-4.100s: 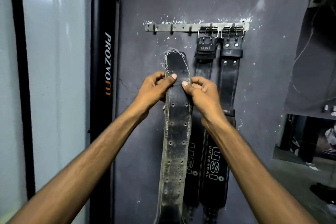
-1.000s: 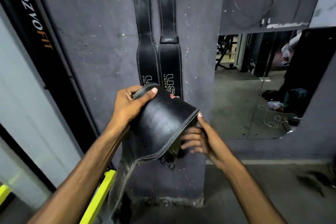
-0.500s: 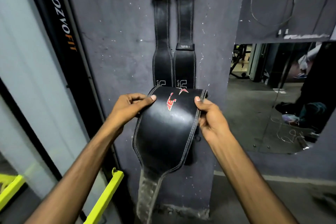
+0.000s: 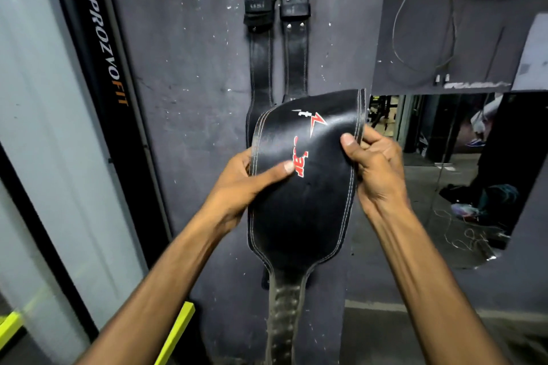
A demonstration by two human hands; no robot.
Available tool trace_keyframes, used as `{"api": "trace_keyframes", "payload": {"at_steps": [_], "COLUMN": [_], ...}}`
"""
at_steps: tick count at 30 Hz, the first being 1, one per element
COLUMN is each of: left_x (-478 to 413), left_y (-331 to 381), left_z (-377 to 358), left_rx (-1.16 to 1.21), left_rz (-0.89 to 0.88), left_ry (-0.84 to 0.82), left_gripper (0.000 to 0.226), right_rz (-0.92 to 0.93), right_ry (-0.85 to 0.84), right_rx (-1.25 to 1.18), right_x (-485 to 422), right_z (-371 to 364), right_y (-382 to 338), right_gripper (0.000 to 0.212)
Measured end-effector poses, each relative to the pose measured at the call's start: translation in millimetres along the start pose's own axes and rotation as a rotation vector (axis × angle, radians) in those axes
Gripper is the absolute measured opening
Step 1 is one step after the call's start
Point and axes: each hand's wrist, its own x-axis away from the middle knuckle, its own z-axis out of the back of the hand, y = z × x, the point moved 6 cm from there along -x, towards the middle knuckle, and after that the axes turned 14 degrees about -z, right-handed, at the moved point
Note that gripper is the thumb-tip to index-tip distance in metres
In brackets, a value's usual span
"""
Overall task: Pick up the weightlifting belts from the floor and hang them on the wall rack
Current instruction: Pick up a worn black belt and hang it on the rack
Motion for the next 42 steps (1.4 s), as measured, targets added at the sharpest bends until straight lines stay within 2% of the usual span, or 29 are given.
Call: {"api": "trace_keyframes", "payload": {"at_steps": [2,6,8,10,12,15,16,18,20,23,28,31,33,35,37,42], "left_x": [19.1,23.3,8.7,-13.2,-34.6,-51.8,-52.8,-54.7,-52.8,-40.3,-10.7,-5.9,-11.6,-16.7,-23.2,-29.5], "left_y": [-4.6,-12.4,1.3,27.6,56.2,72.4,73.9,74.0,78.3,84.9,85.2,74.4,67.5,66.8,72.9,85.7], "left_z": [-3.7,-1.3,3.0,0.2,-8.8,-15.9,-15.0,-9.1,-5.9,-8.4,-4.0,15.4,32.7,43.4,44.5,48.2], "left_rx": [-0.044,-0.071,0.143,0.499,0.635,0.459,0.400,0.294,0.201,0.104,0.009,0.009,0.089,0.254,0.380,0.371], "left_rz": [-0.044,0.060,0.095,0.122,0.115,0.107,0.081,-0.018,-0.131,-0.237,-0.299,-0.216,-0.069,0.089,0.161,0.214], "left_ry": [-0.045,-0.245,-0.240,-0.206,-0.168,-0.067,-0.038,-0.001,0.028,0.010,-0.088,-0.129,-0.139,-0.133,-0.127,-0.075], "left_gripper": [0.047,0.049,0.054,0.066,0.059,0.027,0.024,0.033,0.039,0.044,0.049,0.041,0.033,0.051,0.065,0.034], "right_rz": [0.072,0.159,0.191,0.228,0.230,0.192,0.161,0.116,0.070,-0.142,-0.418,-0.414,-0.338,-0.262,-0.211,-0.182], "right_ry": [-0.019,-0.081,-0.121,-0.153,-0.185,-0.210,-0.205,-0.202,-0.126,-0.026,-0.203,-0.234,-0.261,-0.317,-0.358,-0.378], "right_rx": [0.005,0.080,0.108,0.153,0.200,0.255,0.271,0.347,0.394,0.270,-0.052,-0.032,0.043,0.097,0.127,0.217], "right_x": [-3.1,1.1,5.1,9.2,14.7,22.4,22.2,21.5,14.4,-3.6,-28.2,-32.3,-27.9,-17.1,-3.7,24.2], "right_z": [-2.9,-10.9,-10.5,-9.8,-12.6,-8.7,-3.4,4.5,9.9,4.0,-34.6,-51.0,-61.3,-73.7,-84.9,-101.3], "right_y": [-20.1,-45.2,-48.7,-48.4,-43.0,-33.4,-32.2,-34.2,-38.4,-39.5,-49.2,-48.1,-44.8,-39.3,-32.6,-13.6], "right_gripper": [0.022,0.023,0.022,0.022,0.023,0.020,0.021,0.042,0.063,0.066,0.052,0.028,0.034,0.042,0.046,0.052]}}
